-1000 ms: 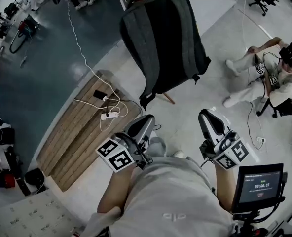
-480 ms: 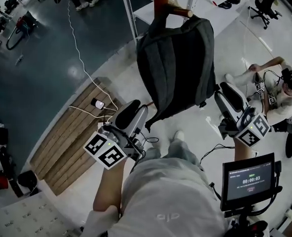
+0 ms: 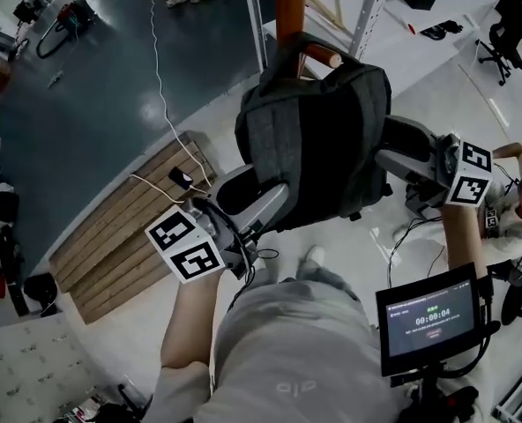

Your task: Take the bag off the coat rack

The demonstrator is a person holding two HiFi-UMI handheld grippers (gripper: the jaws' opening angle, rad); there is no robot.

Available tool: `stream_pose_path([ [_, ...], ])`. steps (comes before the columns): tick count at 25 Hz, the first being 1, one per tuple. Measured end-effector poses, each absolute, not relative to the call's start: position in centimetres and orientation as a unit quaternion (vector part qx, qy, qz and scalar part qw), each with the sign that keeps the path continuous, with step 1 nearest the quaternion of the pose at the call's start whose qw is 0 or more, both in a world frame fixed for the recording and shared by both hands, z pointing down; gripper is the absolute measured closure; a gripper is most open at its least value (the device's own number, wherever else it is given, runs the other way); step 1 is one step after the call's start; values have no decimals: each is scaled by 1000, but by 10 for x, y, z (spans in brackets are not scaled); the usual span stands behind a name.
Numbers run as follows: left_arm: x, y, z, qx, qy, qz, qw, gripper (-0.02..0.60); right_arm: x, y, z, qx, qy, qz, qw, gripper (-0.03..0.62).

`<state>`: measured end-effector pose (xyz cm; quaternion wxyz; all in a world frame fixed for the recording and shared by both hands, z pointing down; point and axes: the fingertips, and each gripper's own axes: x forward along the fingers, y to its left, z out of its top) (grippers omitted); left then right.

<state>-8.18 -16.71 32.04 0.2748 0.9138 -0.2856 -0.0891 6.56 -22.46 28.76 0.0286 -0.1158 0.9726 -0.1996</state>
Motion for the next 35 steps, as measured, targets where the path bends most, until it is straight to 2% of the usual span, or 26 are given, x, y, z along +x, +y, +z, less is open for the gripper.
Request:
stream_pose_path([
  [4,-71,-179,296,924,-241,-133,264,385,64,-221,280,11,968,-247,40,338],
  [11,-72,-187,275,913,-193,-193,302,385,73,-229,243,130,920,-323,181,339],
  [13,-76,-187,275,914,-199,-188,299,385,77,-236,244,108,930,-306,174,339],
  [16,-76,-183,283,923,-211,-158,282,385,80,-238,260,74,954,-266,115,338],
  [19,-71,-178,287,932,-200,-138,269,385,72,-220,269,105,959,-251,77,338],
  [21,-64,-176,286,935,-182,-135,271,385,64,-212,266,144,949,-269,81,338],
  [25,-55,-174,289,940,-172,-116,271,387,64,-203,245,234,907,-318,144,339],
  [26,-56,-176,288,938,-175,-119,273,387,62,-204,246,232,905,-327,141,339],
  [27,-57,-177,288,936,-178,-124,278,387,54,-204,253,215,915,-323,113,339],
  [30,-55,-179,291,933,-183,-127,284,387,32,-193,298,145,960,-233,-45,339],
  [31,-54,-179,293,934,-184,-123,282,387,30,-188,305,143,963,-218,-64,339],
  [32,-52,-178,294,935,-182,-118,279,387,31,-185,303,155,961,-223,-48,338],
  [35,-48,-173,293,943,-165,-110,268,388,39,-191,265,199,931,-285,106,339],
])
